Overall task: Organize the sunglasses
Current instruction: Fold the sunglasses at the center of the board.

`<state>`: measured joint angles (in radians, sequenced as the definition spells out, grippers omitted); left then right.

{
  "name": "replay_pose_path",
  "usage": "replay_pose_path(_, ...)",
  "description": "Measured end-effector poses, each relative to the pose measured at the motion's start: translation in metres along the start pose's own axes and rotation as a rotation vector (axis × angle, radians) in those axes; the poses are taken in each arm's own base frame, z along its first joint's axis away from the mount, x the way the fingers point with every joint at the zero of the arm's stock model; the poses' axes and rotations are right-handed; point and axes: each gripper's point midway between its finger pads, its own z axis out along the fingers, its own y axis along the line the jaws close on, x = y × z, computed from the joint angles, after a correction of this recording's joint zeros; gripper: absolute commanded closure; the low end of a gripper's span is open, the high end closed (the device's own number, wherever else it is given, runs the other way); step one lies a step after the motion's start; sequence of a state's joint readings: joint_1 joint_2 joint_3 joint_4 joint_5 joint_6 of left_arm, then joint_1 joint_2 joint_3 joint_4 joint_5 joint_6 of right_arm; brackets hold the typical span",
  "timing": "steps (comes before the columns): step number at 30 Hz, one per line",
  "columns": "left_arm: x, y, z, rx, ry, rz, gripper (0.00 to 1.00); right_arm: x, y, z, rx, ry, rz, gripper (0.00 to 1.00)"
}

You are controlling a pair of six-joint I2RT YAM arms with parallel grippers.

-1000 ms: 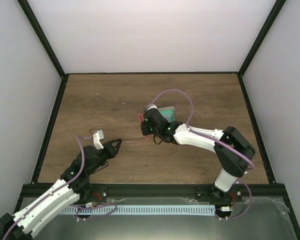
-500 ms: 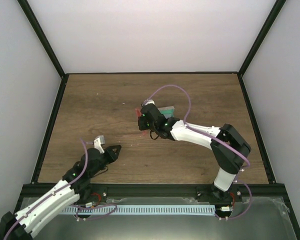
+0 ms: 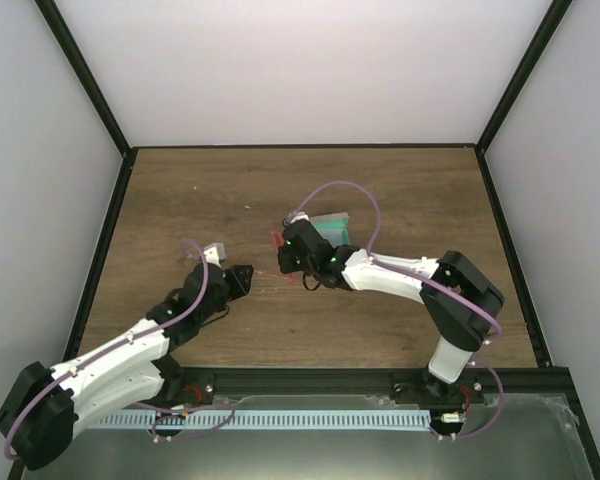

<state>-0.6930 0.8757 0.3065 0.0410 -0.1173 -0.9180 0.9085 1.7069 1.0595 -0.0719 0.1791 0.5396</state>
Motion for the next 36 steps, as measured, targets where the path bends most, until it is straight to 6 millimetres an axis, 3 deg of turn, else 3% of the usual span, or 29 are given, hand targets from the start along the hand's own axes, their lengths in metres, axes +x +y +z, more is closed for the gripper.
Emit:
replay_pose_path(7, -0.033, -0.024, -0.003, 0.004, -0.094, 0.03, 0.8, 0.016, 0.013, -0.002, -0.024, 0.019, -0.027, 0.95)
replay_pose_path(15, -0.025, -0.014, 0.007, -0.042, -0.061, 0.051, 0.81, 0.027, 0.024, -0.004, -0.045, 0.035, -0.047, 0.95)
replay_pose_path(25, -0.045, -0.048, -0.028, 0.097, -0.112, 0.044, 0.76, 0.017, 0.003, 0.002, -0.01, 0.028, -0.015, 0.95)
replay_pose_path(29, -0.031, -0.033, -0.027, 0.095, -0.092, 0.032, 0.75, 0.007, -0.005, 0.002, 0.006, 0.015, -0.004, 0.94)
replay_pose_path(33, 0.006, 0.01, -0.014, 0.017, -0.009, 0.019, 0.73, -0.013, 0.0, 0.0, -0.003, -0.022, 0.006, 0.95)
replay_pose_path(36, 0.021, 0.03, -0.009, -0.03, 0.027, 0.01, 0.73, -0.02, 0.004, -0.002, -0.015, -0.04, 0.011, 0.94)
